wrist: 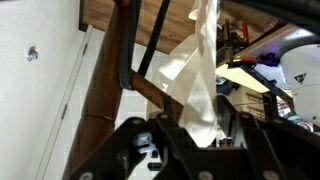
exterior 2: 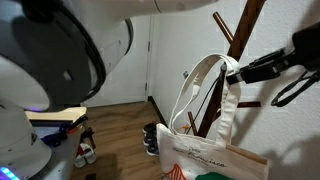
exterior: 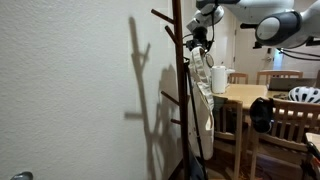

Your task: Take the bag and hang it on the right side of the stand

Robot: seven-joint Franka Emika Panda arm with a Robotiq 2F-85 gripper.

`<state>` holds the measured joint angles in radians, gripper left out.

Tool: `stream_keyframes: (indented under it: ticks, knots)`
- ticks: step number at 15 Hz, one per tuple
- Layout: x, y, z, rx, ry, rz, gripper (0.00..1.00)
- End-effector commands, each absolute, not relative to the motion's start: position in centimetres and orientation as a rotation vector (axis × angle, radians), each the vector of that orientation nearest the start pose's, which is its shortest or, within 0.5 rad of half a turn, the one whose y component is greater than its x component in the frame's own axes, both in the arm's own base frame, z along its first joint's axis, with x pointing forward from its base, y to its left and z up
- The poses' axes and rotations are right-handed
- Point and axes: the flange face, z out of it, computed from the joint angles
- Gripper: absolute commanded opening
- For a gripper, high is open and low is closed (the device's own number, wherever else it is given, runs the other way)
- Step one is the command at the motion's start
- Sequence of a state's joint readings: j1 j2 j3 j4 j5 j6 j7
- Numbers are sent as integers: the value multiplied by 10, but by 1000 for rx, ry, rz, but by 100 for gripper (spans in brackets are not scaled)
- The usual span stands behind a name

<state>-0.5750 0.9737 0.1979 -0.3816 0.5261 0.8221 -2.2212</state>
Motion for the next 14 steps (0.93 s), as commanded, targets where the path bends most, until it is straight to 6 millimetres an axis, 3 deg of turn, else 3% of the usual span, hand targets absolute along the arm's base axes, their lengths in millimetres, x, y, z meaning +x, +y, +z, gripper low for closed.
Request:
stream_keyframes:
  ticks: [1,5,10,14]
  knots:
    - [627,-272,528,-1341,-2078,-731,78]
    - [628,-282,544,-1468,-2067,-758,100]
    - [633,-303,578,-1650,-2178,-841,100]
    - [639,-302,609,-1685,-2381,-872,100]
